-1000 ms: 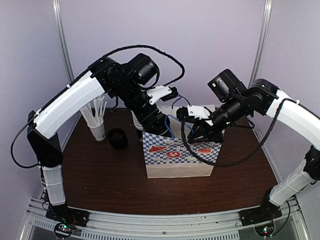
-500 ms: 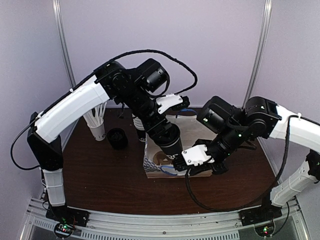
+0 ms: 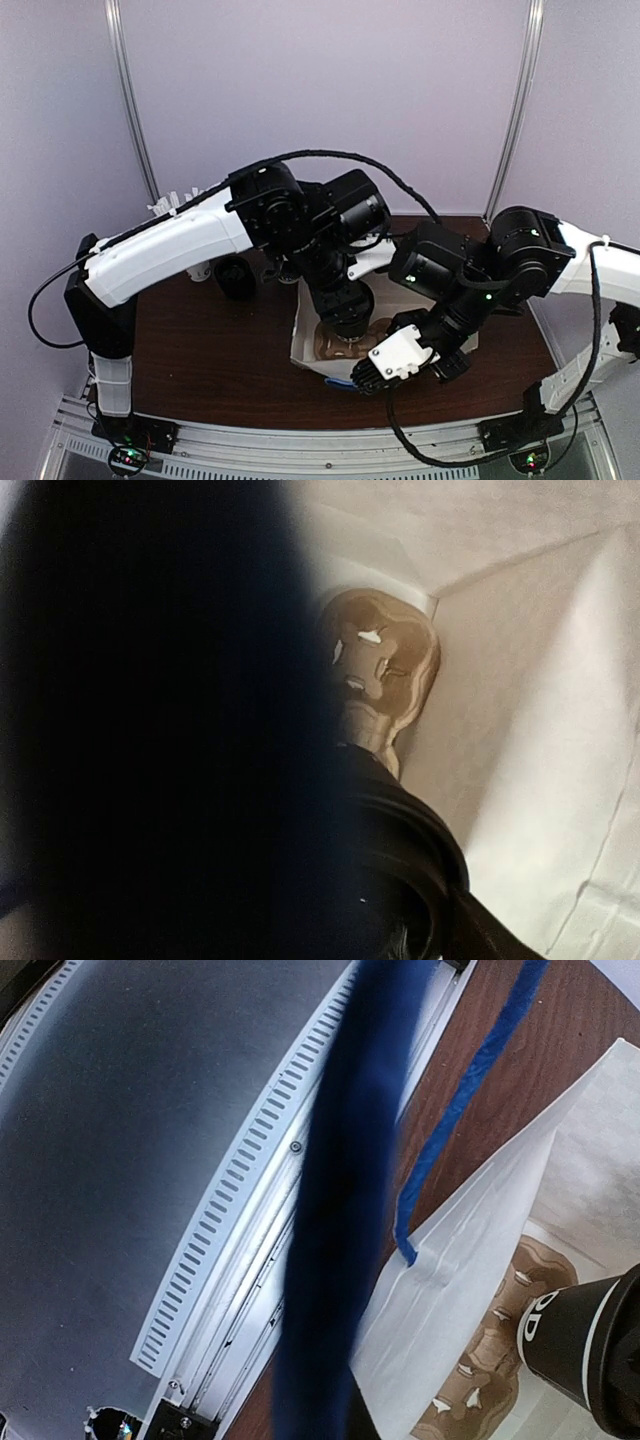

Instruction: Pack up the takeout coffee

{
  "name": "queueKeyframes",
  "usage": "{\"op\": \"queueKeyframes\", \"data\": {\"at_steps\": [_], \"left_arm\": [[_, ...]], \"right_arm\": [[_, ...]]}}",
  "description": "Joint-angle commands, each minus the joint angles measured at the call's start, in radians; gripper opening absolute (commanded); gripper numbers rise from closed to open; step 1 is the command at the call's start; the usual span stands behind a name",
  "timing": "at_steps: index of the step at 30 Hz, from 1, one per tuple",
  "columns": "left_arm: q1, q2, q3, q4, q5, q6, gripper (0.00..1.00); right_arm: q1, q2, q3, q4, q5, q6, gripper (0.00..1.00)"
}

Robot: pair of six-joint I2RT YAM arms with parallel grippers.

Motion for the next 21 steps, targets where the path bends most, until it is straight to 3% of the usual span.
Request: {"op": "queueKeyframes", "data": {"at_steps": [1, 10, 14, 21], "left_arm": [[-0.063, 0.013, -0.04, 0.039, -0.194, -0.018, 0.37], [-0.115, -0.077, -0.25, 0.194, -0.262, -0.021, 0.36], [-0.117, -0.126, -0.353, 0.25, -0.243, -0.052, 0.35], [-0.12, -0.13, -0.379, 0.279, -0.256, -0.067, 0.35]], "right_arm": [[0.037, 0.018, 0.015, -0.044, -0.045, 0.014, 0.0], [0.086, 0.043, 0.026, -0.079, -0.115, 0.016, 0.01], [0.086, 0.039, 0.021, -0.082, -0.076, 0.002, 0.04], [0.086, 0.044, 0.016, -0.084, -0.062, -0.006, 0.07]]}}
